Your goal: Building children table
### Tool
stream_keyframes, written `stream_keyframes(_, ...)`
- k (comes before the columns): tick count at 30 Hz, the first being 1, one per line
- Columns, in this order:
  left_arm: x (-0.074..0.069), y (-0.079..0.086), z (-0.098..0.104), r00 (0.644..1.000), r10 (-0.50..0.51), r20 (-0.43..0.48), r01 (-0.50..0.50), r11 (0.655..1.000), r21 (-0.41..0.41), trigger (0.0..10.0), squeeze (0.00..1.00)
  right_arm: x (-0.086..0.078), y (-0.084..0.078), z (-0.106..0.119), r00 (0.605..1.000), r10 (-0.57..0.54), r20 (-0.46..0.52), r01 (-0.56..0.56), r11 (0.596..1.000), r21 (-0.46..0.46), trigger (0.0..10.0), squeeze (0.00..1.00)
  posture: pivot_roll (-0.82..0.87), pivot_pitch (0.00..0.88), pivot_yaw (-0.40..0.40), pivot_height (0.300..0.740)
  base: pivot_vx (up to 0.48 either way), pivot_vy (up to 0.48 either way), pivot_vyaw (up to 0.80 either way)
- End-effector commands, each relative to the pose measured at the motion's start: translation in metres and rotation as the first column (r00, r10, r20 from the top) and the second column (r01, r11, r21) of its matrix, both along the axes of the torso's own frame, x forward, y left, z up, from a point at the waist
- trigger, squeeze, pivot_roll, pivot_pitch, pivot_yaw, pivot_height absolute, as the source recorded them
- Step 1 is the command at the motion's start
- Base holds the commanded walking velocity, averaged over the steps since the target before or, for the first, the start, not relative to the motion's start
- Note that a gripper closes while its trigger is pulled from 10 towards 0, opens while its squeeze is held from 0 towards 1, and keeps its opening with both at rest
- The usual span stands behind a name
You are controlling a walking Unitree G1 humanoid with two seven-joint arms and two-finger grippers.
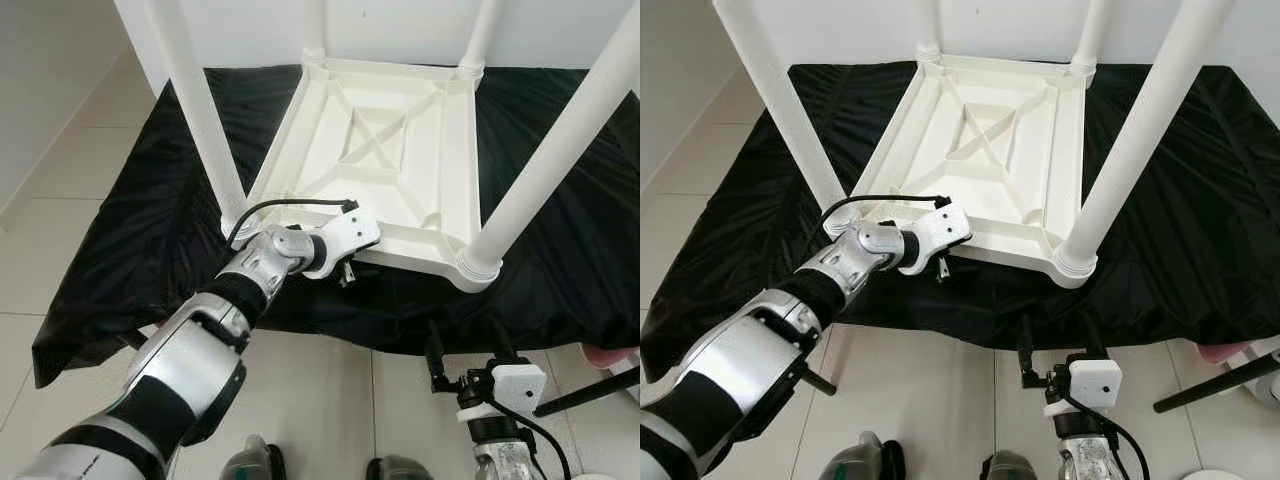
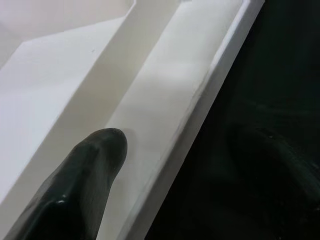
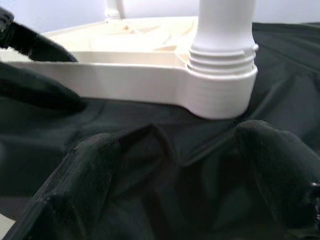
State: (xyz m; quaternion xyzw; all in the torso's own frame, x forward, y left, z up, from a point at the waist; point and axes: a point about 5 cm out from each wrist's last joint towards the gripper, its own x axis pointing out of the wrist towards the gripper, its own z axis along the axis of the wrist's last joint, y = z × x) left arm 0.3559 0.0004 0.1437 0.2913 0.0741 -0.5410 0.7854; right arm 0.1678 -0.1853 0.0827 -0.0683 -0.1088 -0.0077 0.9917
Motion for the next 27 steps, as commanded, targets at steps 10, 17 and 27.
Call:
stream_keyframes(10, -0.005, -0.009, -0.003, 0.994, -0.1, -0.045, 0.104, 0.991, 0.079, 4.2, 0.0, -0.004, 0.006, -0.004, 1.0, -0.007, -0.022, 0.007, 1.0, -0.002, 10.0, 0.0, -0.18, 0.107, 0.154, 0.74, 0.0, 0.0, 0.0)
stream_keyframes(17, -0.006, -0.012, -0.001, 0.99, -0.127, -0.057, 0.131, 0.989, 0.074, 0.0, 0.0, -0.005, 0.008, -0.005, 1.0, -0.014, -0.026, 0.014, 1.0, -0.005, 10.0, 0.0, -0.18, 0.104, 0.164, 0.74, 0.0, 0.0, 0.0)
stream_keyframes(27, -0.006, -0.013, 0.003, 0.985, -0.157, -0.068, 0.162, 0.984, 0.072, 4.7, 0.0, -0.006, 0.012, -0.007, 0.999, -0.018, -0.029, 0.018, 1.0, -0.006, 10.0, 0.0, -0.18, 0.091, 0.174, 0.74, 0.0, 0.0, 0.0)
